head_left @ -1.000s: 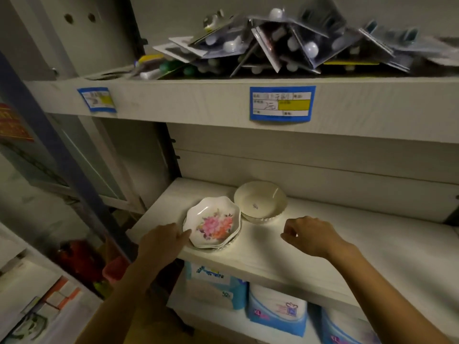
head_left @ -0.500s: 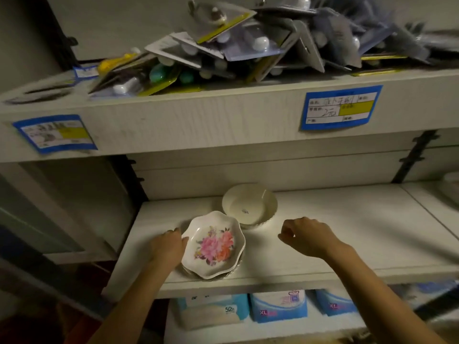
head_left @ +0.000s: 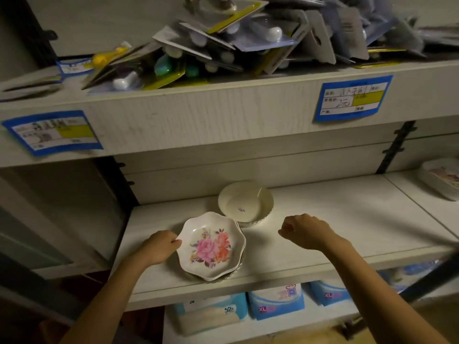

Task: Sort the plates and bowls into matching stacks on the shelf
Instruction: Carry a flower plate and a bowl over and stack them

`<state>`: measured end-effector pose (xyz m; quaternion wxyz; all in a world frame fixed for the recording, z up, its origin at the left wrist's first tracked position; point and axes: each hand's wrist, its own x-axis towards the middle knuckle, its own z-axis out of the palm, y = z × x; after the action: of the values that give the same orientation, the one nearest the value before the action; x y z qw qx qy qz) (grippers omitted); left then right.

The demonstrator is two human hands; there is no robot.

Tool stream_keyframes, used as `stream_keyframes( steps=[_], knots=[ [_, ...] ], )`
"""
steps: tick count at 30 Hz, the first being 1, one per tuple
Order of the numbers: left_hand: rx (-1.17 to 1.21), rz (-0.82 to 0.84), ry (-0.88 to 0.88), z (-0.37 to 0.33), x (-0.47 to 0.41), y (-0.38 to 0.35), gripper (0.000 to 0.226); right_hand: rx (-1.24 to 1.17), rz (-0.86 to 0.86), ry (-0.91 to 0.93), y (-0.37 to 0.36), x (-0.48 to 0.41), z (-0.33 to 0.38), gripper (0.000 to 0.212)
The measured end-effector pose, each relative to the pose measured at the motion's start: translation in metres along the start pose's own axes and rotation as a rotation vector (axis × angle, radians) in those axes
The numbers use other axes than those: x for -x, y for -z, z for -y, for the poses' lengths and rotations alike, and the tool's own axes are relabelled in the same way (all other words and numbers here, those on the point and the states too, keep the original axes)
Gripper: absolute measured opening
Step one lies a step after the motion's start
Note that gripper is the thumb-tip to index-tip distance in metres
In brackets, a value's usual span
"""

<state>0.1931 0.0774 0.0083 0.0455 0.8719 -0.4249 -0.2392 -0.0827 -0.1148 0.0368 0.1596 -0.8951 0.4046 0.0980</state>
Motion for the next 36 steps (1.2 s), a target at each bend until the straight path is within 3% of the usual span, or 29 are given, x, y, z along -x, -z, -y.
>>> stream_keyframes(
  steps=[7, 13, 16, 19, 21, 25, 27, 30, 33, 36],
  knots=[
    [0.185, 0.021, -0.031, 0.005, 0.011, 0.010, 0.034, -0.094, 0.063, -0.071, 0.000, -0.031, 0.001, 0.024],
    [0.409, -0.073, -0.059, 0.016, 0.028, 0.024, 0.025, -0.234, 0.023, -0.211, -0.012, -0.068, 0.006, 0.049],
    [0.496, -0.126, -0.055, 0.018, 0.039, 0.031, 0.027, -0.387, 0.039, -0.261, -0.017, -0.083, 0.016, 0.035],
    [0.567, -0.164, -0.025, 0.019, 0.049, 0.035, 0.045, -0.548, 0.066, -0.324, -0.024, -0.094, 0.026, 0.025],
    [0.591, -0.191, -0.019, 0.016, 0.055, 0.036, 0.035, -0.676, 0.062, -0.356, -0.030, -0.099, 0.027, 0.016],
    [0.649, -0.235, -0.019, 0.012, 0.060, 0.038, 0.027, -0.908, 0.085, -0.381, -0.039, -0.102, 0.024, 0.027],
    [0.663, -0.248, -0.009, 0.012, 0.059, 0.038, 0.026, -0.892, 0.048, -0.397, -0.036, -0.098, 0.024, 0.030],
    [0.657, -0.262, 0.003, 0.013, 0.057, 0.039, 0.031, -0.675, -0.020, -0.394, -0.031, -0.089, 0.021, 0.029],
    [0.641, -0.254, -0.005, 0.011, 0.057, 0.039, 0.034, -0.468, -0.087, -0.426, -0.028, -0.077, 0.015, 0.012],
    [0.637, -0.234, -0.015, 0.009, 0.056, 0.038, 0.037, -0.357, -0.154, -0.457, -0.027, -0.065, 0.010, 0.021]
  ],
)
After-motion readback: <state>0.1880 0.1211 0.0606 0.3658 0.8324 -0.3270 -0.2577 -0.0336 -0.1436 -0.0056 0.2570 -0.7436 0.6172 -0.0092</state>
